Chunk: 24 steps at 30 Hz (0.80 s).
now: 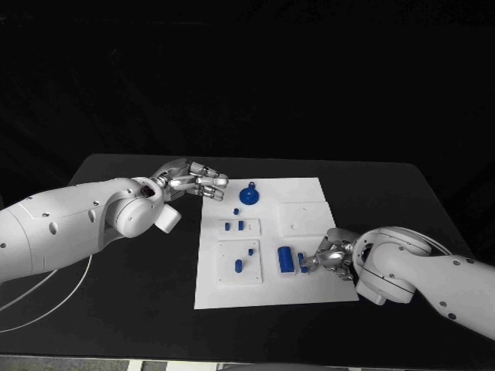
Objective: Assemble the parts on the task board
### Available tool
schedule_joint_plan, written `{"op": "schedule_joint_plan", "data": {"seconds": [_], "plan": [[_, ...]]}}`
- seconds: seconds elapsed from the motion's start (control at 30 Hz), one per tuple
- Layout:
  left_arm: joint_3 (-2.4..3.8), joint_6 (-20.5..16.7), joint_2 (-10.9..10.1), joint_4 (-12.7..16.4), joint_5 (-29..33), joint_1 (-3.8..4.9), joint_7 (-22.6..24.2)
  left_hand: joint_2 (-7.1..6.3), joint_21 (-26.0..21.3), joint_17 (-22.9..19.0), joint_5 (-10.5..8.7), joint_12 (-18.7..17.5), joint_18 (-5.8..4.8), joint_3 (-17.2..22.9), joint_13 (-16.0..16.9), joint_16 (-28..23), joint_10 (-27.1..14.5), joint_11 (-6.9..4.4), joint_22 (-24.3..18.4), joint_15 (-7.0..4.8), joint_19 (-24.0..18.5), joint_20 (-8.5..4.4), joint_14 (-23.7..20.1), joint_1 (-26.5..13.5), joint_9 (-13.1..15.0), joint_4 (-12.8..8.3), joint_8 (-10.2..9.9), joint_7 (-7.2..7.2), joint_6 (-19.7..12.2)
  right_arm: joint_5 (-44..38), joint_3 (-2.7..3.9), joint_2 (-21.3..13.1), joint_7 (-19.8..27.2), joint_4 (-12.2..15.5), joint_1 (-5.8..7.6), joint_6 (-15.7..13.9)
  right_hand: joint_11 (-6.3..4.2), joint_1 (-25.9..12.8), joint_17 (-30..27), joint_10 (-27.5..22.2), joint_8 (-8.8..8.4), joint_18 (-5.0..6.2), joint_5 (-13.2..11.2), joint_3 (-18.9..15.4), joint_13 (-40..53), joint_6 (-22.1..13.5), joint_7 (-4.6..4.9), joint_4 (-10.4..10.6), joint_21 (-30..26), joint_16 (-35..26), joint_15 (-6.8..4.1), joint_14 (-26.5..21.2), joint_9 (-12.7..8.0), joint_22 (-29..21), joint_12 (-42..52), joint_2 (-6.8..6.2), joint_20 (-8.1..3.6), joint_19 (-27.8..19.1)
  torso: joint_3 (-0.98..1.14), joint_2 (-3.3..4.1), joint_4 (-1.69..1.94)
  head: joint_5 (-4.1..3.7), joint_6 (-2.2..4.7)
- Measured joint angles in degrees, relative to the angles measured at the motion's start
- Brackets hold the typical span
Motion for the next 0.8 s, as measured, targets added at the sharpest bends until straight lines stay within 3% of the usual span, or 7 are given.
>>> {"op": "schedule_joint_plan", "data": {"seconds": [0.17, 0.47, 0.6, 0.8], "plan": [[0.0, 0.1, 0.0, -0.2, 0.0, 0.0, 0.0, 0.0, 0.0, 0.0, 0.0, 0.0, 0.0, 0.0, 0.0, 0.0, 0.0, 0.0, 0.0, 0.0, 0.0, 0.0, 0.0, 0.0, 0.0, 0.0, 0.0, 0.0, 0.0, -0.1, 0.02, -0.3, 0.0, 0.1, -0.01, 0.1, 0.0, -1.2, 0.0, 0.0, 0.0, 0.0, 2.7, 0.8, 0.0, 0.0, 0.0, -4.1, 0.0, 0.0, 0.0, 0.0, -0.2, 0.0, 0.0, 1.64, 0.0, 0.0, 0.04, 0.0, 0.0, -0.09, -0.09], [0.0, 0.1, 0.1, -0.5, 0.0, 0.0, -0.1, 0.0, 0.0, 0.0, 0.0, 0.0, 0.0, 0.0, 0.0, 0.0, 0.0, 0.0, -0.1, 0.0, 0.0, 0.0, 0.0, 0.0, 0.0, 0.0, 0.0, 0.0, 0.0, -0.3, 0.04, -0.5, 0.0, 0.2, -0.01, 0.4, 0.0, -1.6, 0.1, 0.0, 0.0, 0.0, 3.2, 1.3, 0.1, 0.2, -0.17, -6.0, 0.0, 0.0, 0.0, 0.0, -0.2, 0.0, 0.0, 2.06, 0.0, 0.0, 0.01, 0.0, 0.04, -0.14, -0.16], [0.0, 0.1, 0.2, -0.5, 0.0, 0.0, -0.1, 0.0, 0.0, 0.0, 0.0, 0.0, 0.0, 0.0, 0.0, 0.0, 0.0, 0.0, -0.1, 0.0, 0.0, 0.0, 0.0, 0.0, 0.0, 0.0, 0.0, 0.0, 0.0, -0.6, 0.07, -0.5, 0.0, 0.0, 0.01, 0.5, 0.0, 0.2, 0.1, 0.0, 0.0, 0.0, 3.5, -0.9, 0.2, 0.2, -0.18, -7.0, 0.3, 0.0, 0.0, 0.0, -0.2, 0.0, 0.0, 2.98, 0.0, 0.0, -0.07, -0.01, 0.08, -0.14, -0.12], [0.0, 0.1, 0.2, -0.6, 0.0, 0.0, -0.1, 0.0, 0.0, 0.0, 0.0, 0.0, 0.0, 0.0, 0.0, 0.0, 0.0, 0.0, -0.1, 0.0, 0.0, 0.0, 0.0, 0.0, 0.0, 0.0, 0.0, 0.0, 0.0, -1.2, 0.12, -0.5, 0.1, -0.3, 0.03, 0.8, 0.0, 3.4, 0.1, 0.0, 0.0, 0.01, 2.3, -6.1, 0.2, 0.4, -0.36, -6.9, 0.3, 0.0, 0.0, 0.0, -0.3, 0.0, 0.0, 2.66, 0.0, 0.0, -0.13, -0.02, 0.1, -0.17, -0.05]]}}
